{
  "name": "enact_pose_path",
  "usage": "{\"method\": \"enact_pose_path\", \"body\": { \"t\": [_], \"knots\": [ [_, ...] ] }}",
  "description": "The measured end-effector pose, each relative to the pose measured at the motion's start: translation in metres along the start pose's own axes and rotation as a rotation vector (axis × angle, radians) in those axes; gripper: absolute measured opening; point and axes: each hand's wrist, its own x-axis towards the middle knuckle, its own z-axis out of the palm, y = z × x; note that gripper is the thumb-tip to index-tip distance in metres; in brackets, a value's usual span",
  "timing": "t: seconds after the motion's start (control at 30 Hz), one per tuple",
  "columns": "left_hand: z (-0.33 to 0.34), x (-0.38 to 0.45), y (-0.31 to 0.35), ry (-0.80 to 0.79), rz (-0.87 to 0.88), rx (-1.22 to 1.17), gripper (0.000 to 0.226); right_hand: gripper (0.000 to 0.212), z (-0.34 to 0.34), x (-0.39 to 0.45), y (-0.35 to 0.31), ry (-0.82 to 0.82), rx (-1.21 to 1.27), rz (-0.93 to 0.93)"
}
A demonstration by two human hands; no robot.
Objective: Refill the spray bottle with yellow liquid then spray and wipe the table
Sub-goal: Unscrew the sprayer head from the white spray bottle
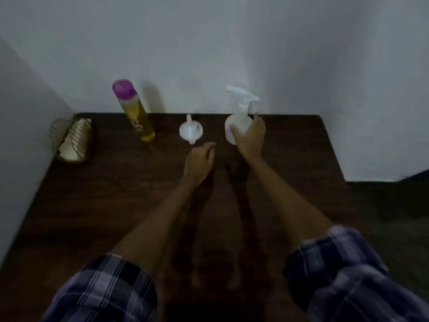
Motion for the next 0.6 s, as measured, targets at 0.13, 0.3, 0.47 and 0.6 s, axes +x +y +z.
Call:
{"method": "enact_pose_path", "body": {
  "t": [0.13, 0.3, 0.47, 0.6],
  "knots": [
    [0.01, 0.004, -0.005, 0.0, 0.004, -0.006, 0.031, 0.061, 0.009, 0.034, -0.001, -0.05, 0.022, -0.02],
    [0.022, -0.019, -0.018, 0.003, -0.034, 0.006, 0.038, 0.06, 0.008, 0.012, 0.021, -0.083, 0.061, -0.046],
    [0.033, -0.04, -0.017, -0.009, -0.053, -0.036, 0.049, 0.065, -0.003, -0.039, 0.046, -0.042, 0.039, -0.099],
    [0.045, -0.048, -0.011, -0.084, 0.055, -0.119, 0.082, 0.066, -0.011, -0.066, 0.065, 0.044, -0.01, -0.187]
  ]
}}
